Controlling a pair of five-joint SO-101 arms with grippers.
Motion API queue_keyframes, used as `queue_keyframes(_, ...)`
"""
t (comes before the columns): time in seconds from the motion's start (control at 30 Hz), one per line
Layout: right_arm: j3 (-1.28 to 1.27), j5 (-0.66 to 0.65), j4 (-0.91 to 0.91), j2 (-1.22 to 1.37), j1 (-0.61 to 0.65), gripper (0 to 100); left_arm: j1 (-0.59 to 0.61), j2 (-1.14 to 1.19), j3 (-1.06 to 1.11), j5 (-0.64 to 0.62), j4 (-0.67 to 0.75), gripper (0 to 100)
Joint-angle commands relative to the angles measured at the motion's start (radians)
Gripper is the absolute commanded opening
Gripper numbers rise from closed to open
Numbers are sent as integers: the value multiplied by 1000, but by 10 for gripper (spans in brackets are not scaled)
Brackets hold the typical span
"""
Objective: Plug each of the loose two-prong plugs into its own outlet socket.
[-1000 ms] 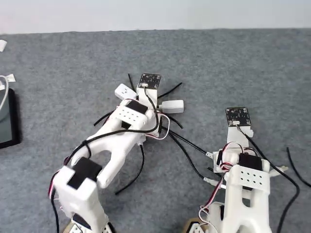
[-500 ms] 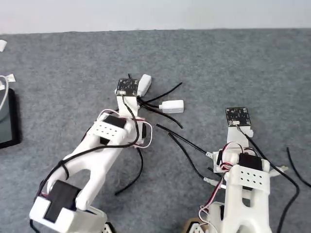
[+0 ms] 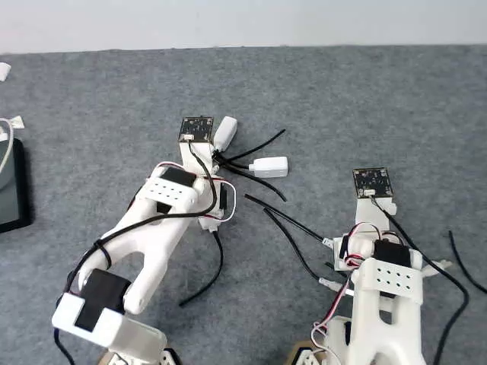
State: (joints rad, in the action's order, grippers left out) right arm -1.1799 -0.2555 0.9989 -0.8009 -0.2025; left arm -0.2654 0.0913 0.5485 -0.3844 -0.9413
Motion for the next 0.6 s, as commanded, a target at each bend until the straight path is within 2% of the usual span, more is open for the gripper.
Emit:
queue_keyframes(0.0, 11, -5, -12, -25, 2, 103, 20, 57, 18, 11, -58, 16)
queue_keyframes(0.1, 17, -3, -18, -27, -30, 103, 20, 61, 18, 11, -80, 16)
queue_keyframes(0.27, 78, -8, -16, -27, -151, 103, 20, 63, 22, 11, -95, 16)
queue_keyframes(0.43, 140, -377, -31, -27, -294, 102, 18, 64, 24, 11, -97, 16)
queue_keyframes(0.5, 183, -379, -35, -27, -397, 102, 18, 64, 28, 11, -97, 16)
queue_keyframes(0.57, 209, -279, -25, -21, -487, 102, 15, 58, 35, 11, -94, 16)
